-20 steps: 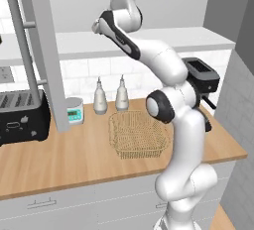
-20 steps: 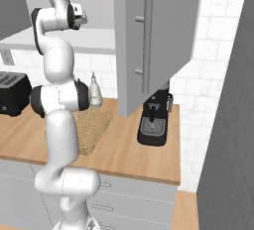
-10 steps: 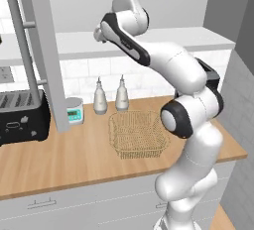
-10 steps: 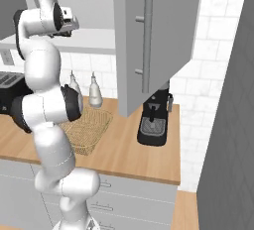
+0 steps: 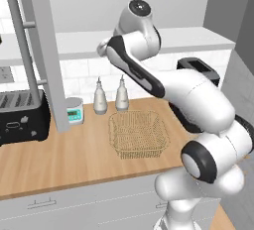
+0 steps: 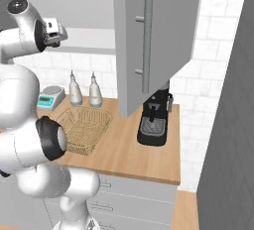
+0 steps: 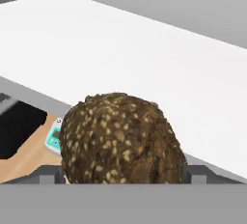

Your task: Open the cabinet, pick up the bread from the cabinet and place it in the basket. Then move the basket to the dining counter.

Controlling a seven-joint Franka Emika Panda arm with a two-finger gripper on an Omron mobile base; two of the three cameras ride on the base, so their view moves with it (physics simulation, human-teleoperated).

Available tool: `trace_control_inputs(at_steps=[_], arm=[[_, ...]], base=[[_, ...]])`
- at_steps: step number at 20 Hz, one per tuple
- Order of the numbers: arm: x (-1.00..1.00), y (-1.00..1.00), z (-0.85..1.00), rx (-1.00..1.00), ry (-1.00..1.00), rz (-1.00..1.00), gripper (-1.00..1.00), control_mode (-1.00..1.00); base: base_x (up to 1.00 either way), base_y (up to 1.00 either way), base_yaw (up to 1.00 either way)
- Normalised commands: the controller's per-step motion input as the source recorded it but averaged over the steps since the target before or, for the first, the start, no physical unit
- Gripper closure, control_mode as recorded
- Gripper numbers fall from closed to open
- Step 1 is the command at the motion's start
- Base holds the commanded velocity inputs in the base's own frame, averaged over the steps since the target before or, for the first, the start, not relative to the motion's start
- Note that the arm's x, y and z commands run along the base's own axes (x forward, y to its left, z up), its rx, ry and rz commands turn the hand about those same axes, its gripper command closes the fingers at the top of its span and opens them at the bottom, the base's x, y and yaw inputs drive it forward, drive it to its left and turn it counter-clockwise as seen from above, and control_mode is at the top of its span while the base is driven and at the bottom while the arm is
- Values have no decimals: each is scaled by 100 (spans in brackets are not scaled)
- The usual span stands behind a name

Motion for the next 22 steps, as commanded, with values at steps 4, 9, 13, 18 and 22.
trace_control_inputs(at_steps=[4, 9, 13, 18, 22], arm=[[-100, -6, 4, 0, 6, 0, 100, -100], [-100, -26, -18, 0, 17, 0, 100, -100], [-55, -49, -96, 0, 30, 0, 100, -100], [2, -62, -100, 0, 36, 0, 100, -100], [60, -34, -100, -1, 34, 3, 100, -100]], base=[[0, 0, 0], [0, 0, 0], [0, 0, 0], [0, 0, 0], [0, 0, 0]])
